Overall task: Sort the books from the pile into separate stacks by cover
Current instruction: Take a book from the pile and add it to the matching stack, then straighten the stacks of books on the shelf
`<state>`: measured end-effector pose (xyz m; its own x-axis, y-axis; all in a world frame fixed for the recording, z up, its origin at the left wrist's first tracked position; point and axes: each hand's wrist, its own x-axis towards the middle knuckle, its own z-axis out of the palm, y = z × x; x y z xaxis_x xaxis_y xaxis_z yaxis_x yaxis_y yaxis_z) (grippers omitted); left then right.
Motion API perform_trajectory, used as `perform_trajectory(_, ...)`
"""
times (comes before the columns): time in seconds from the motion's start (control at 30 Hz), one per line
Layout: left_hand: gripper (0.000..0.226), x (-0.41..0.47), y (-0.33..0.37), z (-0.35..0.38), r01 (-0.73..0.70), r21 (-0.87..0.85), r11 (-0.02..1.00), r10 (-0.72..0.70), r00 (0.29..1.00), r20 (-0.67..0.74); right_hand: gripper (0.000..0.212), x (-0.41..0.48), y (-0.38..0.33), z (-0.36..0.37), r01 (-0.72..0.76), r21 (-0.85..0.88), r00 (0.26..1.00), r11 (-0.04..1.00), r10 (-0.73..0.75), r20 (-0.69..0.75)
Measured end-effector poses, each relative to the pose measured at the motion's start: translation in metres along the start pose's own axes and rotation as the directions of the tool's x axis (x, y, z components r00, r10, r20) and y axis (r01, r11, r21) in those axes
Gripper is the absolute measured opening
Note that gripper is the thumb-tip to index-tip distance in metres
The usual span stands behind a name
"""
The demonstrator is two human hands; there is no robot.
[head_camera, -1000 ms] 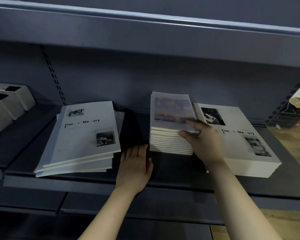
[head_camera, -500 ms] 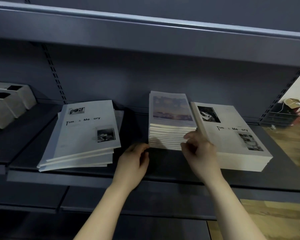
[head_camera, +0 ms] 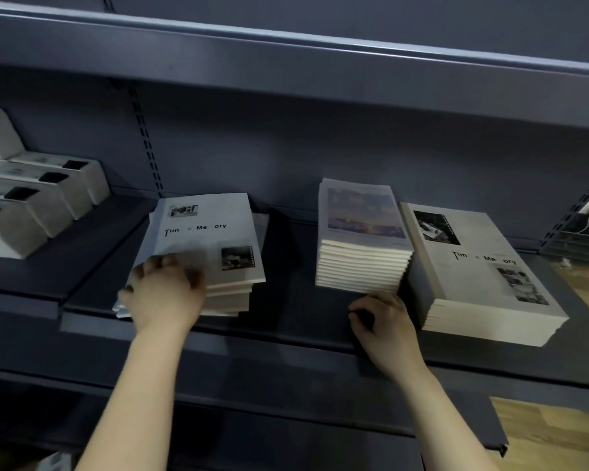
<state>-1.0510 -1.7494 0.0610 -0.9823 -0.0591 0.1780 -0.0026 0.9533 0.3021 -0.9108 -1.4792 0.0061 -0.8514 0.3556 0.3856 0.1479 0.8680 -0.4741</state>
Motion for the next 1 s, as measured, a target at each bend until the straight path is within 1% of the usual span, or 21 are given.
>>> perform_trajectory(0.03,0.064,0.003,-0.003,-0.003,0.050,-0.012,0.999,-0.050,0.998,0.032,0.010,0.000,0.000,0.001,-0.006,-0.002,1.000,1.000,0.006,0.000)
perform_trajectory(0.1,0.079,0.008,-0.007,-0.007,0.106,-0.043,0.993,-0.103,0.992,0.070,0.011,-0.001,0.000,0.003,-0.008,-0.005,1.000,1.000,0.008,-0.008)
perform_trajectory(0.23,0.095,0.023,-0.021,-0.014,0.165,-0.126,0.978,-0.146,0.978,0.150,0.012,-0.002,0.002,0.004,0.002,-0.019,1.000,1.000,-0.002,-0.012)
perform_trajectory(0.27,0.094,0.025,-0.023,-0.019,0.181,-0.155,0.971,-0.153,0.972,0.178,0.012,-0.002,0.002,0.004,0.002,-0.020,1.000,1.000,-0.002,-0.011)
perform_trajectory(0.3,0.088,0.026,-0.026,-0.022,0.192,-0.185,0.964,-0.154,0.968,0.198,0.012,-0.002,0.003,0.004,0.000,-0.021,1.000,1.000,0.000,-0.009)
perform_trajectory(0.37,0.070,0.025,-0.027,-0.024,0.200,-0.282,0.938,-0.150,0.970,0.189,0.013,-0.003,0.003,0.005,-0.003,-0.027,1.000,1.000,0.003,-0.010)
perform_trajectory(0.4,0.059,0.024,-0.027,-0.021,0.206,-0.398,0.894,-0.150,0.974,0.168,0.013,-0.003,0.003,0.005,-0.004,-0.027,1.000,1.000,0.004,-0.014)
perform_trajectory(0.43,0.046,0.023,-0.027,-0.019,0.217,-0.544,0.811,-0.157,0.975,0.155,0.013,-0.003,0.002,0.005,-0.005,-0.026,1.000,1.000,0.005,-0.017)
perform_trajectory(0.47,0.036,0.022,-0.026,-0.017,0.219,-0.675,0.704,-0.159,0.976,0.150,0.013,-0.003,0.002,0.004,-0.006,-0.025,1.000,1.000,0.006,-0.019)
perform_trajectory(0.5,0.032,0.020,-0.025,-0.016,0.203,-0.760,0.617,-0.149,0.979,0.140,0.013,-0.004,0.001,0.004,-0.005,-0.028,1.000,1.000,0.005,-0.018)
perform_trajectory(0.57,0.031,0.019,-0.024,-0.016,0.140,-0.853,0.503,-0.118,0.989,0.093,0.013,-0.004,0.001,0.003,0.000,-0.033,1.000,0.999,-0.001,-0.010)
perform_trajectory(0.63,0.027,0.017,-0.020,-0.019,0.062,-0.914,0.400,-0.078,0.996,0.034,0.013,-0.004,0.000,0.002,0.001,-0.030,1.000,1.000,-0.001,-0.001)
perform_trajectory(0.7,0.021,0.013,-0.017,-0.021,-0.014,-0.946,0.325,-0.051,0.998,-0.032,0.013,-0.003,-0.001,0.000,-0.004,-0.022,1.000,1.000,0.004,0.015)
perform_trajectory(0.77,0.015,0.009,-0.011,-0.024,-0.058,-0.970,0.234,-0.030,0.997,-0.067,0.014,-0.003,-0.002,-0.003,-0.011,-0.021,0.999,1.000,0.012,0.045)
perform_trajectory(0.83,0.014,0.002,-0.002,-0.027,-0.057,-0.992,0.110,-0.019,0.998,-0.059,0.015,-0.002,-0.003,-0.006,-0.026,-0.003,0.996,1.000,0.026,0.087)
perform_trajectory(0.9,0.016,-0.004,0.010,-0.029,-0.024,-1.000,0.001,0.005,1.000,-0.024,0.018,-0.002,-0.005,-0.012,-0.040,0.041,0.991,0.998,0.035,0.131)
perform_trajectory(0.93,0.016,-0.008,0.016,-0.030,-0.004,-0.999,-0.035,0.022,1.000,-0.004,0.019,-0.001,-0.007,-0.016,-0.066,0.100,0.987,0.993,0.050,0.150)
perform_trajectory(1.0,0.016,-0.016,0.031,-0.031,0.019,-0.998,-0.067,0.053,0.998,0.016,0.017,0.001,-0.015,-0.031,-0.153,0.277,0.980,0.949,0.109,0.165)
